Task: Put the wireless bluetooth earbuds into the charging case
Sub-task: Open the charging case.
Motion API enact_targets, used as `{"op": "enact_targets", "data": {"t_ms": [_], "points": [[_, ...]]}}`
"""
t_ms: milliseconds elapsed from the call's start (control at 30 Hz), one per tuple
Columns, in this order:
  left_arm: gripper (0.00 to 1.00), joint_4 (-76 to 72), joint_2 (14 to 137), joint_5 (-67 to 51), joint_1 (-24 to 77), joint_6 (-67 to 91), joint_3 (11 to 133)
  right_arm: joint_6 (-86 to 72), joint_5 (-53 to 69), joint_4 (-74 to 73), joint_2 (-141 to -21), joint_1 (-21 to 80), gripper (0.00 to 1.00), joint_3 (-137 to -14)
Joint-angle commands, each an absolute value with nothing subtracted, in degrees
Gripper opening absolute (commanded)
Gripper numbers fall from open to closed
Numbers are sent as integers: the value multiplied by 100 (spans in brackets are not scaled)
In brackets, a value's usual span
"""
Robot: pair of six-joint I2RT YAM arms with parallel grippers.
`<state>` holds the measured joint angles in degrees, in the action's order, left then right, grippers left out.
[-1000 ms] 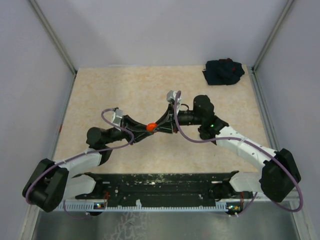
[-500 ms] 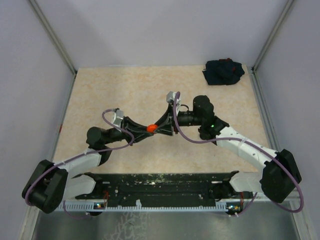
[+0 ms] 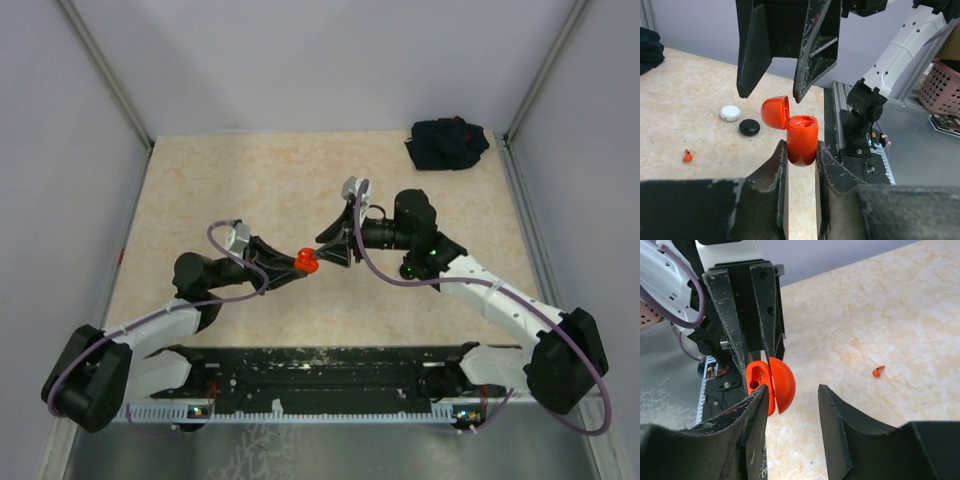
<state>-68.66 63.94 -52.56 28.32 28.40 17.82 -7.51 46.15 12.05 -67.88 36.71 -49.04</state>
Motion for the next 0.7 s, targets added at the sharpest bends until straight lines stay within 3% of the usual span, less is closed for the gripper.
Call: {"op": "enact_targets", "data": {"t_ms": [0, 333, 667], "points": [[0, -6893, 6311, -5415, 2858, 2762, 1860, -587, 4424, 1131, -6582, 3604, 45, -5031], [0, -6614, 6274, -4836, 2856, 2260, 1615, -431, 4199, 703, -6597, 3602, 47, -5177], [0, -6692, 6181, -3454, 2859, 1423, 912, -200, 1773, -1086, -7340, 3590, 48, -5864]]}}
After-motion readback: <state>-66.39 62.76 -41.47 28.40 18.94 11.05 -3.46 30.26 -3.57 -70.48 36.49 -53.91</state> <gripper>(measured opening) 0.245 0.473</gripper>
